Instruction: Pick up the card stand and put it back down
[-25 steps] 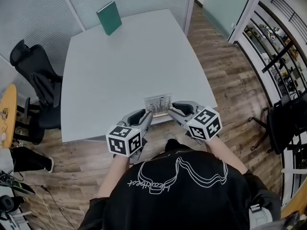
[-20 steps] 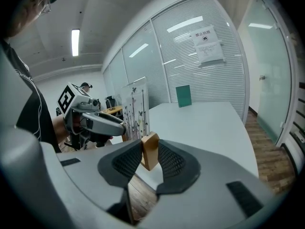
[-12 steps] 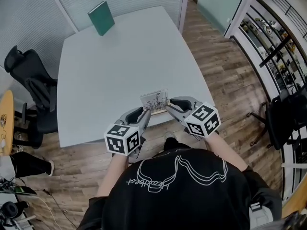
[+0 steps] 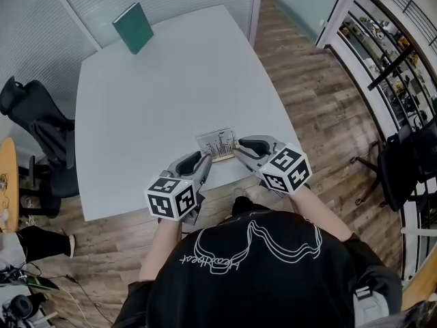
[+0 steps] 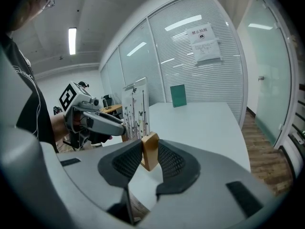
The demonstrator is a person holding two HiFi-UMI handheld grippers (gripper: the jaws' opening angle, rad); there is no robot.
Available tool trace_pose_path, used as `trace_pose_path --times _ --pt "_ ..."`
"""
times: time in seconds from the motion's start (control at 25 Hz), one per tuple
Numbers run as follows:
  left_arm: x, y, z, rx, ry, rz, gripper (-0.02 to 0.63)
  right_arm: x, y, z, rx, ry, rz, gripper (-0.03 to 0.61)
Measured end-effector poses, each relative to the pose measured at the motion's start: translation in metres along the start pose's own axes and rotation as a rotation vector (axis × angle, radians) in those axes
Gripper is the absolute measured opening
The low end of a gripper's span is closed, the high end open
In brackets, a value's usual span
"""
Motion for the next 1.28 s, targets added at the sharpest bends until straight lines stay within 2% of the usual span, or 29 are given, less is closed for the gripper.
trace_pose_path --times 0.44,0.72,1.0,1.28 --pt "-0.024 0.020 0.046 -0.037 -0.008 0.002 0.112 -0.005 -0.056 0.023 -0.010 0.009 -0.005 0.103" --pt "-0.030 0.042 0.073 -0.056 0.008 -0.023 0.112 -0.006 -0.083 0.050 -0.005 0.039 -0.053 0.097" --pt "-0.032 0.064 0.102 -0.070 0.024 -0.031 0.109 -0.003 -0.109 0.075 0.000 0.068 -0.088 0.097" --pt "-0.021 0.080 0.131 -0.073 0.056 -0.030 0.109 0.016 -0.130 0.103 0.008 0.108 -0.106 0.097"
Point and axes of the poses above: the fingertips, and each gripper's own axes: z forward along the fingers, y to its left, x out of its underside, the point moved 5 cm from there along -z, backward along the fingers, and after that the axes turned 13 degrees about y, right-handed, at the moved point
